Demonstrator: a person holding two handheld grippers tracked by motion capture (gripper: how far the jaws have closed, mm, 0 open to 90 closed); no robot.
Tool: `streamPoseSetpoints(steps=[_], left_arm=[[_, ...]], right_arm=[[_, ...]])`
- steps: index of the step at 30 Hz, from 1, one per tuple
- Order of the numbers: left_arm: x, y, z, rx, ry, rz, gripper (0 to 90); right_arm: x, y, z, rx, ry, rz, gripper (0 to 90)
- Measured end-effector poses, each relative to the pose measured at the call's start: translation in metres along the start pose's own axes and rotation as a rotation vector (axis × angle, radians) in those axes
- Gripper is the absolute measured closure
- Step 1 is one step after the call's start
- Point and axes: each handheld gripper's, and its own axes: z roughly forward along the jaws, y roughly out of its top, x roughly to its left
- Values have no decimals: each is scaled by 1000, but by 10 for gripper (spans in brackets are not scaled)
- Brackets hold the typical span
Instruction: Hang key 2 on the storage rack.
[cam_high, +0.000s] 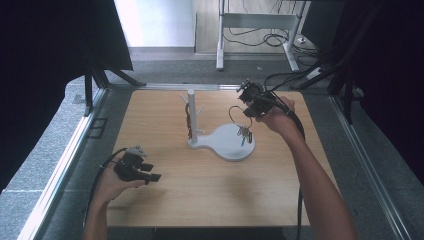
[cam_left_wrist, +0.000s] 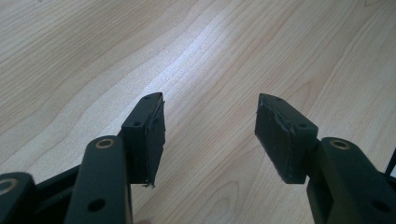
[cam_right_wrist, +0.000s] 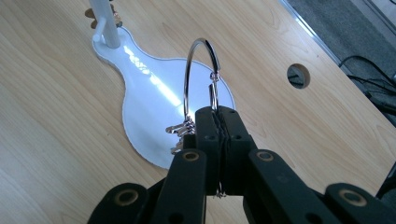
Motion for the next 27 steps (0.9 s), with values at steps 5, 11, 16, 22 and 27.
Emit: streamPoseSetpoints(steps=[5, 11, 16, 22, 27], left_arm=[[0, 0, 0, 0, -4, 1, 433], [0, -1, -1, -5, -3, 1, 433], [0, -1, -1, -4, -5, 1, 433], [1, -1, -2, -9, -8, -3, 433], [1, -1, -2, -4, -8, 2, 433]], right_arm=[[3, 8, 5, 0, 13, -2, 881], [6, 15, 12, 6, 21, -11, 881], [6, 19, 17, 5, 25, -8, 881], [4, 25, 24, 8, 29, -3, 881], [6, 32, 29, 2, 42, -12, 881]])
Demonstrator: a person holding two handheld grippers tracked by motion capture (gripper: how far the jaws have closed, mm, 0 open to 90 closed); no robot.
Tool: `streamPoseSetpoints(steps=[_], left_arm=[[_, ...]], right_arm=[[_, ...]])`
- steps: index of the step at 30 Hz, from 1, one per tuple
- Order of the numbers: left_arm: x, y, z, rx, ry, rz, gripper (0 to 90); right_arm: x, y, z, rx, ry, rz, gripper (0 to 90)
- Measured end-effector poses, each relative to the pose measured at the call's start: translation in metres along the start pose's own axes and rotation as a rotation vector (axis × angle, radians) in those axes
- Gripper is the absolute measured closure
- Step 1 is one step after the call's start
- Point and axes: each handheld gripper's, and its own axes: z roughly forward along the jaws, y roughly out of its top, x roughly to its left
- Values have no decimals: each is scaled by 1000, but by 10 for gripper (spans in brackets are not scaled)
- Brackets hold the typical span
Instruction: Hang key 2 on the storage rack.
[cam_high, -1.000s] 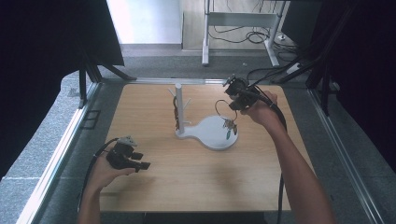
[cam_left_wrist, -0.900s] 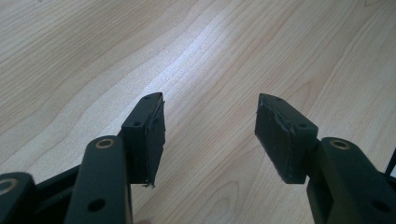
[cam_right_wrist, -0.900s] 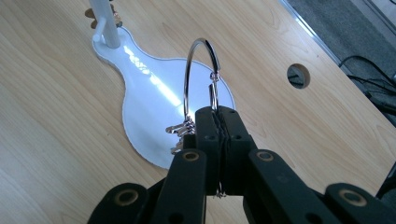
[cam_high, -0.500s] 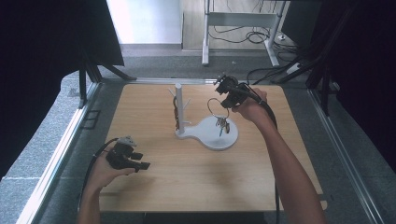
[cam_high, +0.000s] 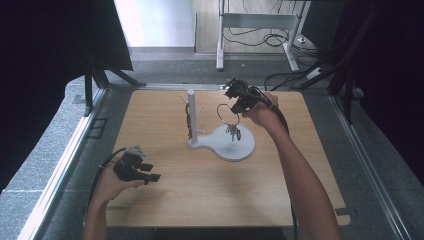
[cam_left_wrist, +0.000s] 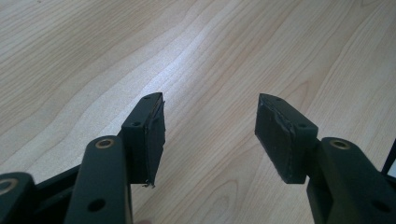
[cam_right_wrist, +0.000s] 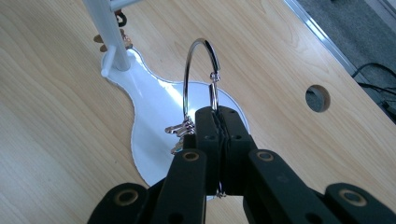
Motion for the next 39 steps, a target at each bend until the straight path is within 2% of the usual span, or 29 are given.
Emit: streamPoseSetpoints(steps=[14, 26, 32, 39], left_arm=[[0, 0, -1, -4, -5, -2, 433], [1, -2, -3, -12, -9, -11, 433], [2, -3, -4, -21, -7, -21, 434], [2, -3, -3, -14, -5, -14, 434]], right_arm=[[9, 24, 14, -9, 17, -18, 881], [10, 33, 24, -20, 14, 2, 881], [11, 35, 29, -18, 25, -8, 881], [14, 40, 31, -19, 33, -12, 881]])
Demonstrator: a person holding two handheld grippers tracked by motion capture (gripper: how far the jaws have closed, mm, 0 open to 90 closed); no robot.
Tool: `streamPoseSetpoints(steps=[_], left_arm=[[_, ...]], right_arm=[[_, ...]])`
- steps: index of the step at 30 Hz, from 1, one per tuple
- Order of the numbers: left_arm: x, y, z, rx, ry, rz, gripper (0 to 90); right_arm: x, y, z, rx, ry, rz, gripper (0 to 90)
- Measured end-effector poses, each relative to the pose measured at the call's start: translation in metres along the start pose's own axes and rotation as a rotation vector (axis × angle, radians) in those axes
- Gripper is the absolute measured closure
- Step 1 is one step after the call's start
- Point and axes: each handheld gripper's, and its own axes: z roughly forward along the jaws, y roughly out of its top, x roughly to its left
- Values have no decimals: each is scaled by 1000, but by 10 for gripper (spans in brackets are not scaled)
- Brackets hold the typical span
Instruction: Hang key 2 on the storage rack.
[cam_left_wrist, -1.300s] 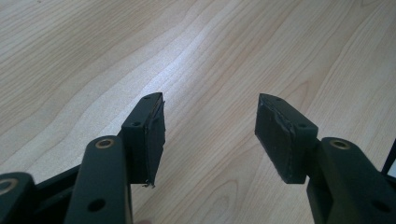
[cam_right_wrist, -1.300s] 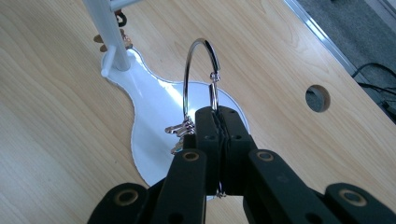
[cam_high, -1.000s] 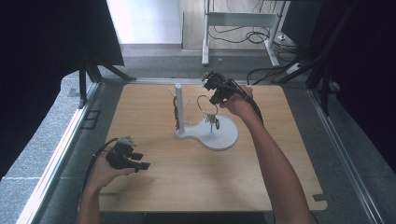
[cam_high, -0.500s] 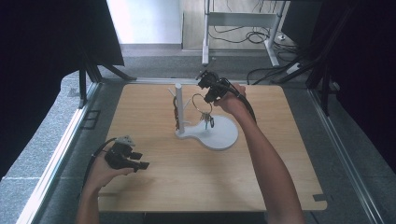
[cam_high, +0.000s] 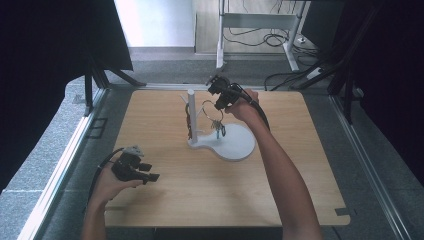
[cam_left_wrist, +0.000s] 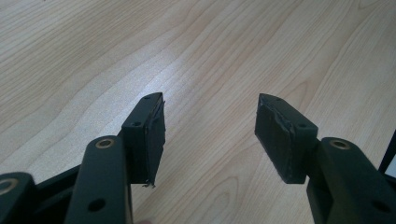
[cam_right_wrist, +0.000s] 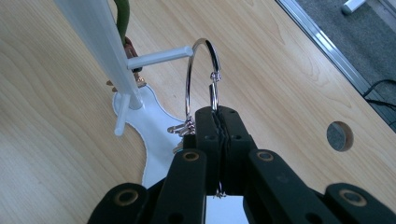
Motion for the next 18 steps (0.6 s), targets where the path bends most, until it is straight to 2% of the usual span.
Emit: streamPoseSetpoints(steps=[18], left_arm=[[1, -1, -2, -6, -3, -7, 434]], right_arm=[[13, 9, 5, -7, 15, -24, 881]])
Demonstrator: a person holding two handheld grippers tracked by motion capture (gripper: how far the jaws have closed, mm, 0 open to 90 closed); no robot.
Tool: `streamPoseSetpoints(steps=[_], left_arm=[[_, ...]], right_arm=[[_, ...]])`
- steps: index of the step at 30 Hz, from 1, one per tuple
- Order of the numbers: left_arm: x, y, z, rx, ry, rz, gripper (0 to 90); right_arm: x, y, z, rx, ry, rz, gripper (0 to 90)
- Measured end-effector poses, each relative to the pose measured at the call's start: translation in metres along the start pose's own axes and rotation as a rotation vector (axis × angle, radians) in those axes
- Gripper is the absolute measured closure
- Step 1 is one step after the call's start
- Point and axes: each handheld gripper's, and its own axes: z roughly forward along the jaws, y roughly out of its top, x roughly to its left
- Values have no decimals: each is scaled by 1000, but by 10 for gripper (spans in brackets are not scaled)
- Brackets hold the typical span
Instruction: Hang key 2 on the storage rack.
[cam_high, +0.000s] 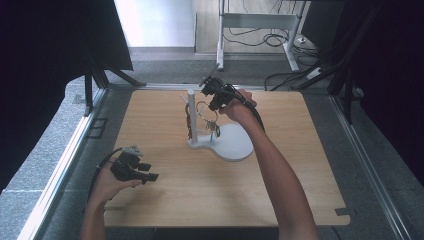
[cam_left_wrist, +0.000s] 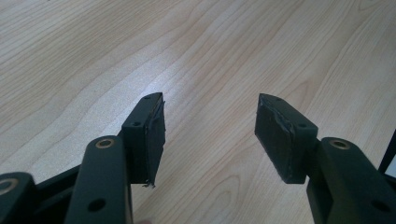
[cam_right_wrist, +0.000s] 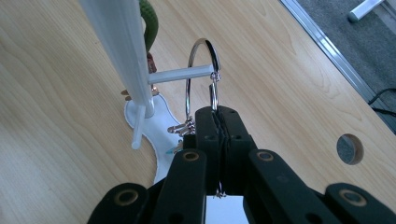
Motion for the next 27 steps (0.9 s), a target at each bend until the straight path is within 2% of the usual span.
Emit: streamPoseSetpoints(steps=[9, 18, 27], left_arm=[[0, 0, 1, 6, 2, 1, 434], [0, -1, 2, -4, 1, -13, 434], [1, -1, 1, 0, 2, -6, 434]], right_arm=[[2, -4, 7, -1, 7, 0, 880], [10, -5, 15, 9, 30, -8, 880], [20, -7, 25, 19, 52, -24, 879]])
